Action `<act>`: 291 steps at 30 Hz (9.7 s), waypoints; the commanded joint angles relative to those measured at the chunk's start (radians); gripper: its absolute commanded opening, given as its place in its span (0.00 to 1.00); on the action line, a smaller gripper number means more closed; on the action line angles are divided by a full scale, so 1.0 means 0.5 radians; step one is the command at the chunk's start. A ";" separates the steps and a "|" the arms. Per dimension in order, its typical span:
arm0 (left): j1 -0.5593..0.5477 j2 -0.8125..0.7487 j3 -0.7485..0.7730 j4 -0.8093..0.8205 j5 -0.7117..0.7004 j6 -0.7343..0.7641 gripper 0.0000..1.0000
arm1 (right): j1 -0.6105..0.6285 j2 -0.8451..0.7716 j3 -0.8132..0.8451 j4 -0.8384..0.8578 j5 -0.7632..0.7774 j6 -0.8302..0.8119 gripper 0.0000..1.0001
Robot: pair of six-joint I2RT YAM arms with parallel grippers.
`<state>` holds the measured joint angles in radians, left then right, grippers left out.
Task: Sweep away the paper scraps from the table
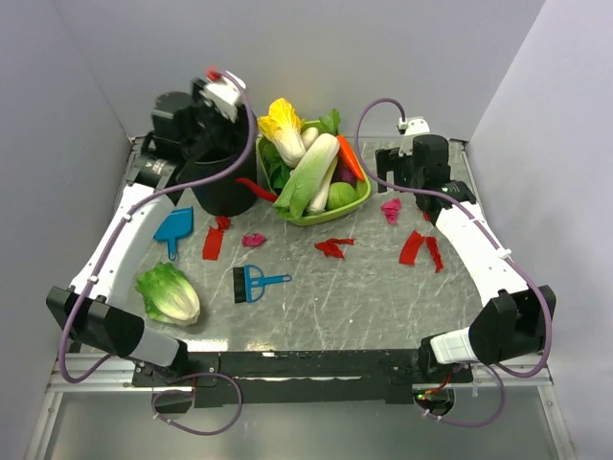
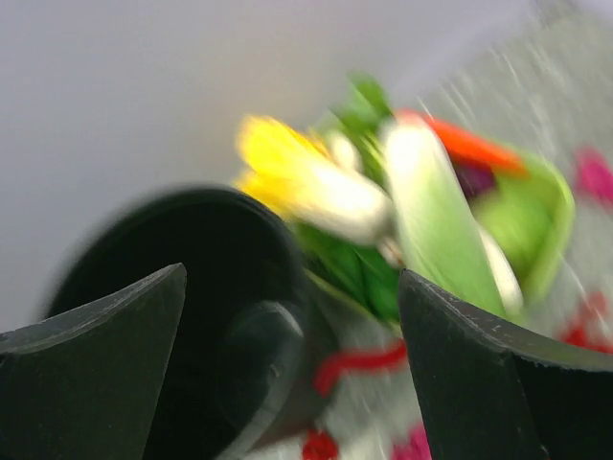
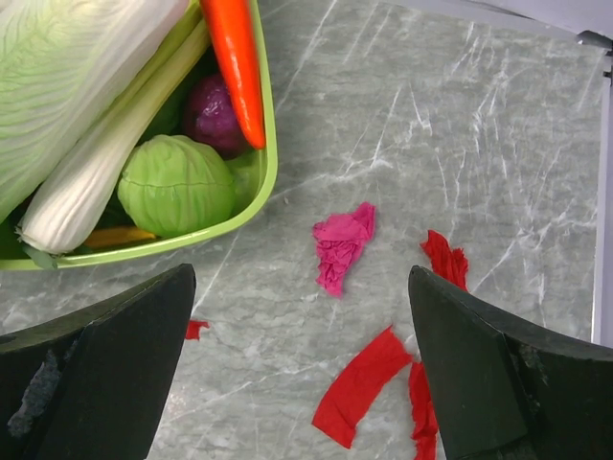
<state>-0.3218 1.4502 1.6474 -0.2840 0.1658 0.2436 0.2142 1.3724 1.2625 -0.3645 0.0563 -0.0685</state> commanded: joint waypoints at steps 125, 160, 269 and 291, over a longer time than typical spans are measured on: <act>-0.041 -0.016 -0.266 -1.589 0.728 1.062 0.16 | 0.072 0.185 0.362 -0.382 -1.923 -0.529 0.99; 0.181 0.220 -1.202 -0.782 0.261 -0.015 0.60 | 0.078 -0.070 -0.071 -0.253 -1.619 -0.563 0.99; -0.001 0.364 -0.104 -2.178 0.896 1.581 0.01 | 0.473 0.126 -0.041 0.042 -1.922 -1.651 0.99; 0.018 0.140 0.133 -1.896 1.080 1.082 0.12 | 0.639 0.740 0.579 -0.151 -2.052 -1.369 0.22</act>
<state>-0.3222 1.5921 1.7588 -1.3258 0.6765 0.9035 0.5343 1.7214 1.4342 -0.3443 -0.9398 -0.7513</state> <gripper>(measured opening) 0.015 0.346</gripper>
